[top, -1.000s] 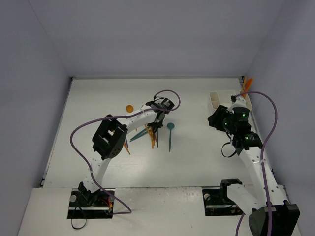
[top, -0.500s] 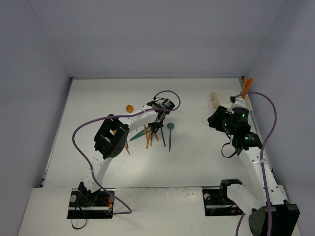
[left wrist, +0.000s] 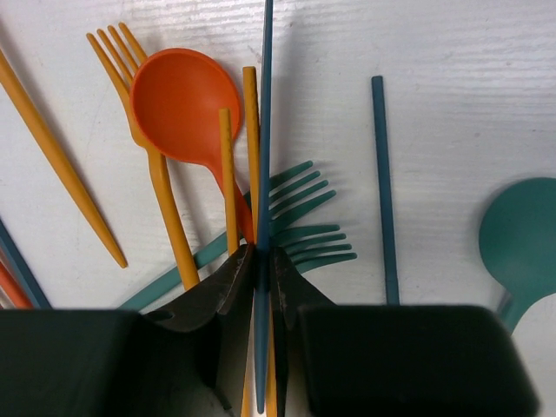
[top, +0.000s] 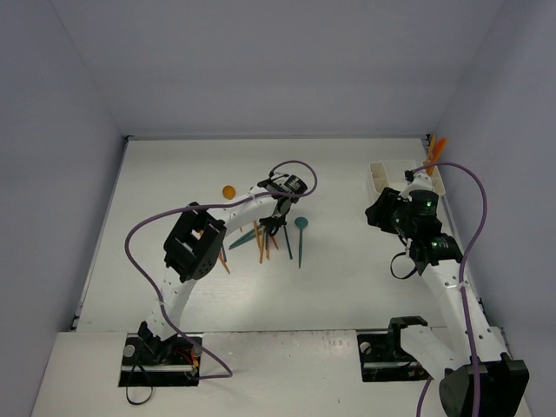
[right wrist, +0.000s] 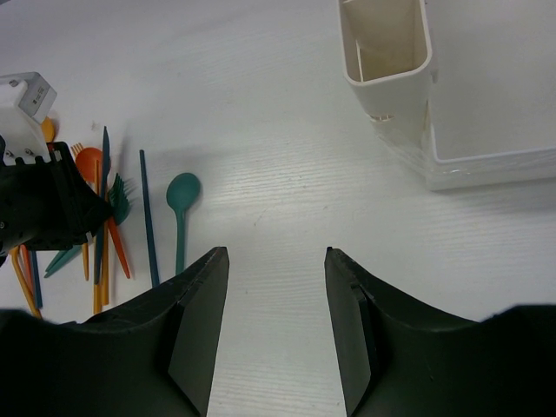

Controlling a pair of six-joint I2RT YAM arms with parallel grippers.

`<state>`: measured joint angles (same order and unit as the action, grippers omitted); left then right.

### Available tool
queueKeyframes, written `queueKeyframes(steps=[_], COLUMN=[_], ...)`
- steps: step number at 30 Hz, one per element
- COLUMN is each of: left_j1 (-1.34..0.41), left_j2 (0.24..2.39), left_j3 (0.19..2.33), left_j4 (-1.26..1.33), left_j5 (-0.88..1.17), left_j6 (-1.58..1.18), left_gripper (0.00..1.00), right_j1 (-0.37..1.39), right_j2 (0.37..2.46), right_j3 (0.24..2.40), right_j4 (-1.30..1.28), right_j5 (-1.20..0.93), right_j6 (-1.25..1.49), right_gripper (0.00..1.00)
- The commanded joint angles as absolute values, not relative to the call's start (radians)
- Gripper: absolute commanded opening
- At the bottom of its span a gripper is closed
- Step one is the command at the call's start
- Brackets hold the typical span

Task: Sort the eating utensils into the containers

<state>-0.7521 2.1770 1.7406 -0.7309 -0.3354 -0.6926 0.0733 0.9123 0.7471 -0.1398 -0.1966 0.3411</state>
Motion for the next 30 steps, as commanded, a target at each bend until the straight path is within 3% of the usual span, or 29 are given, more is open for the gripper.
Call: queueKeyframes(steps=[1,19,23,30], left_j1=[-0.755,-0.756,-0.756,-0.756], left_j2=[2.074,2.045,2.027,1.938], left_j3=[1.726,1.67,1.662,1.639], left_j4=[-0.749,-0.747,-0.748,-0.747], left_j5=[-0.35,-0.314,-0.319,-0.324], left_j6=[-0.701,-0.702,-0.7,-0.679], left_gripper=[0.1,0.1,0.0,0.0], right_j1=[0.08,0.081,0.081,0.085], right_j2=[0.907,0.906,0.905,0.903], right_j3=[0.748,0.736,0.735,0.761], right_j4=[-0.101,-0.101,-0.101,-0.103], right_j5=[-0.22,-0.233,-0.233,-0.267], right_j6=[0.334,0.33,0.333,0.32], right_gripper=[0.46,0.46,0.46,0.46])
